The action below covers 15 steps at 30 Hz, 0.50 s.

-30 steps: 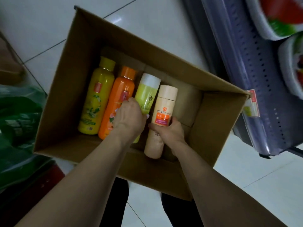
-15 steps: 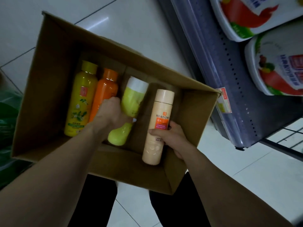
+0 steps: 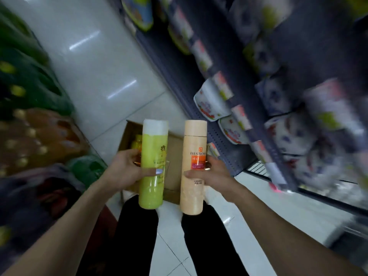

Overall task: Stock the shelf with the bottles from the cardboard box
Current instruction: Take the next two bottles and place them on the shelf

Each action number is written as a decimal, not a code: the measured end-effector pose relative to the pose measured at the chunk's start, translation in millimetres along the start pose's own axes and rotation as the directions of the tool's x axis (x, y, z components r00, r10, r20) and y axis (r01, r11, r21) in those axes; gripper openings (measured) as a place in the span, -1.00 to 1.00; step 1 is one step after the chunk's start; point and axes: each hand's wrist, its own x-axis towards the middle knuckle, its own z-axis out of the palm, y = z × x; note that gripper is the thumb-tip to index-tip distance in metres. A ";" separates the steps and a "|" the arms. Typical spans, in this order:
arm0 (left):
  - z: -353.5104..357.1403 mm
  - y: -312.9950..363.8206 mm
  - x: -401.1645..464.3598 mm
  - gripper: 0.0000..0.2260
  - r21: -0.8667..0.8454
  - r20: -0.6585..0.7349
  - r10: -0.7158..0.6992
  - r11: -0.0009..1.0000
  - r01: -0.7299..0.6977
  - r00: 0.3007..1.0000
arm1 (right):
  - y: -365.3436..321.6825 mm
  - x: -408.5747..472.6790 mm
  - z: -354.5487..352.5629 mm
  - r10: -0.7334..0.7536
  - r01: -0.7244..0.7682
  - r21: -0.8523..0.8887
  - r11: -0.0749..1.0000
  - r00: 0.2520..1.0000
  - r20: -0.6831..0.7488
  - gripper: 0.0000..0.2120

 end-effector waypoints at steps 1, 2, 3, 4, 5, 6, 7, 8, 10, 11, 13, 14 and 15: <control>-8.1 20.8 -24.7 -0.22 -0.010 -0.006 0.044 0.999 -0.044 0.999 | -20.3 -28.4 -4.6 -0.035 0.035 -0.017 0.999 0.999 -0.009 -0.71; -16.5 42.5 -48.4 -0.31 -0.010 -0.019 0.089 0.996 -0.090 0.996 | -39.9 -55.3 -9.2 -0.069 0.069 -0.032 0.997 0.997 -0.018 -0.71; -24.4 65.9 -72.5 -0.40 -0.013 -0.035 0.137 0.990 -0.137 0.990 | -59.5 -82.3 -13.7 -0.103 0.102 -0.044 0.994 0.994 -0.024 -0.68; -32.1 88.3 -96.7 -0.48 -0.020 -0.045 0.170 0.985 -0.171 0.984 | -76.9 -109.7 -18.3 -0.134 0.133 -0.049 0.990 0.991 -0.028 -0.64; -39.1 110.6 -120.3 -0.51 -0.032 -0.046 0.204 0.978 -0.205 0.978 | -93.6 -137.3 -23.0 -0.168 0.166 -0.046 0.985 0.985 -0.035 -0.62; -45.2 131.7 -142.9 -0.50 -0.036 -0.042 0.244 0.969 -0.246 0.969 | -109.2 -164.3 -27.5 -0.203 0.201 -0.042 0.979 0.978 -0.042 -0.62; -50.3 152.3 -164.3 -0.48 -0.031 -0.038 0.284 0.958 -0.285 0.958 | -123.4 -190.5 -31.9 -0.235 0.233 -0.038 0.972 0.970 -0.057 -0.63; -53.8 172.5 -185.0 -0.47 -0.020 -0.030 0.331 0.943 -0.331 0.943 | -135.2 -215.3 -36.5 -0.268 0.266 -0.036 0.963 0.960 -0.077 -0.63; -57.2 208.1 -219.8 -0.54 -0.011 -0.002 0.428 0.904 -0.428 0.904 | -152.9 -260.0 -45.0 -0.329 0.328 -0.028 0.944 0.935 -0.136 -0.57; -56.9 225.1 -235.2 -0.61 -0.003 0.017 0.479 0.878 -0.479 0.878 | -159.2 -279.5 -49.8 -0.356 0.357 -0.023 0.934 0.919 -0.168 -0.54; -53.3 257.1 -262.7 -0.67 0.019 0.065 0.565 0.824 -0.567 0.823 | -168.3 -314.6 -61.0 -0.400 0.407 -0.020 0.913 0.887 -0.229 -0.54; -50.7 272.0 -275.1 -0.67 0.017 0.092 0.596 0.800 -0.600 0.798 | -171.8 -330.8 -67.7 -0.418 0.428 -0.022 0.904 0.871 -0.258 -0.54; -47.1 287.1 -287.0 -0.66 0.008 0.120 0.620 0.780 -0.625 0.775 | -174.7 -345.8 -75.0 -0.434 0.447 -0.022 0.894 0.854 -0.288 -0.54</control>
